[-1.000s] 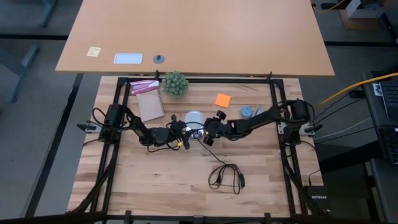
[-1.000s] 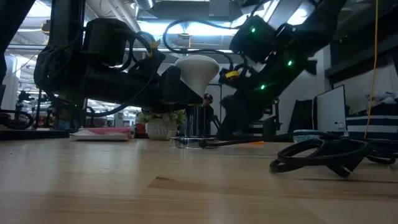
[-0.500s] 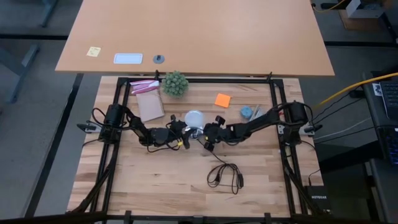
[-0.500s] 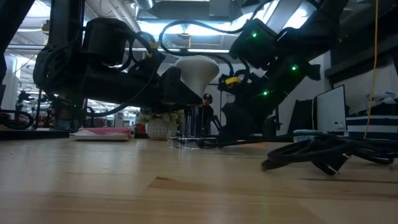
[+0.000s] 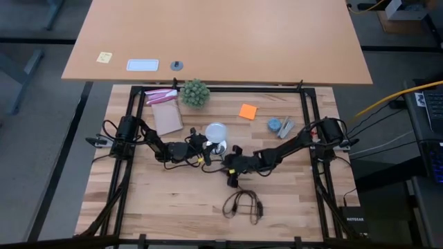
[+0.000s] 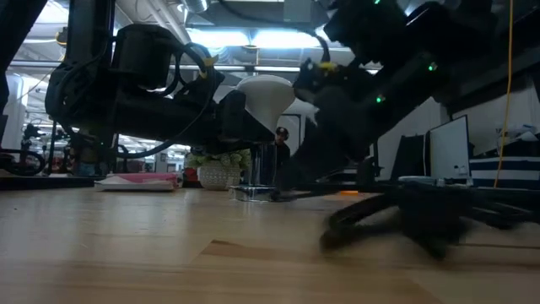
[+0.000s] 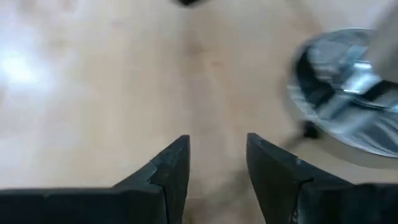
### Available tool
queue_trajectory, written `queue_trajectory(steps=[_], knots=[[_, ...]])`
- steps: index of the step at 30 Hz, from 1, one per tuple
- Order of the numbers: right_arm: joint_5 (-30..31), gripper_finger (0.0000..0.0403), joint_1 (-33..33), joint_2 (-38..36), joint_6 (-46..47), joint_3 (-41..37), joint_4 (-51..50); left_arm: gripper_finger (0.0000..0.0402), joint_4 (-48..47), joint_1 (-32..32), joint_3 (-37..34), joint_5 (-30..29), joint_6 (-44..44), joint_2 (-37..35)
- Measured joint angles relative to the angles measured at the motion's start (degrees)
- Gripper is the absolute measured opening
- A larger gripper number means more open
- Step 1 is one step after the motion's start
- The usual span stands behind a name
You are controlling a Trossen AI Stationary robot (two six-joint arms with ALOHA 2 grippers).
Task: Screw lightbulb
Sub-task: Remove the white lightbulb from the silver lamp
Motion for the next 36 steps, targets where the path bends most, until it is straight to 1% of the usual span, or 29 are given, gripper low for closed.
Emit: queue_trajectory(steps=[6, 8, 10, 12, 15, 19, 22, 23, 24, 25, 28, 30, 36], knots=[[-4.53, 0.0159, 0.94, -0.10, -0.06, 0.02, 5.68, 0.0153, 0.01, 0.00, 0.00, -0.09, 0.01, 0.00], [-4.52, 0.0159, 0.95, -0.12, -0.07, 0.04, 6.67, 0.0153, 0.01, 0.02, 0.00, -0.10, 0.02, 0.00], [-2.98, 0.0159, 0.84, -0.31, -0.86, 0.04, 6.74, 0.0153, 0.01, 0.01, -0.01, -0.11, 0.00, 0.00], [0.47, 0.0159, 0.80, -0.72, -2.40, 0.04, 6.10, 0.0153, 0.01, -0.01, -0.02, -0.11, 0.00, 0.00], [7.93, 0.0159, 0.80, -2.49, -4.52, 0.04, 3.67, 0.0153, -0.02, -0.32, -0.02, -0.37, 0.28, 0.02], [17.67, 0.0159, 0.80, -6.90, -8.24, 0.13, -2.03, 0.0153, -0.02, -0.76, -0.02, -0.55, 0.42, 0.04], [26.02, 0.0159, 0.60, -9.00, -11.98, 0.13, -4.80, 0.0153, -0.01, -0.95, -0.02, -0.52, 0.42, 0.04], [27.81, 0.0159, 0.20, -9.13, -13.29, 0.13, -4.65, 0.0153, -0.03, -1.00, -0.04, -0.52, 0.42, 0.04], [28.36, 0.0159, -0.37, -9.14, -14.49, 0.13, -4.46, 0.0153, -0.02, -1.08, -0.02, -0.52, 0.42, 0.04], [27.65, 0.0159, -1.18, -9.08, -14.97, 0.13, -4.44, 0.0153, -0.02, -1.12, -0.04, -0.52, 0.42, 0.04], [20.74, 0.0159, -4.56, -7.38, -14.77, 0.17, -3.88, 0.0153, -0.02, -1.33, -0.04, -0.52, 0.24, 0.04], [17.89, 0.0159, -6.58, -5.48, -14.02, 0.13, -3.87, 0.0153, -0.05, -1.43, -0.04, -0.52, 0.34, 0.04], [15.21, 0.0159, -10.48, -0.76, -13.08, 0.11, -3.25, 0.0153, -0.04, -1.45, -0.04, -0.45, 0.43, 0.04]])
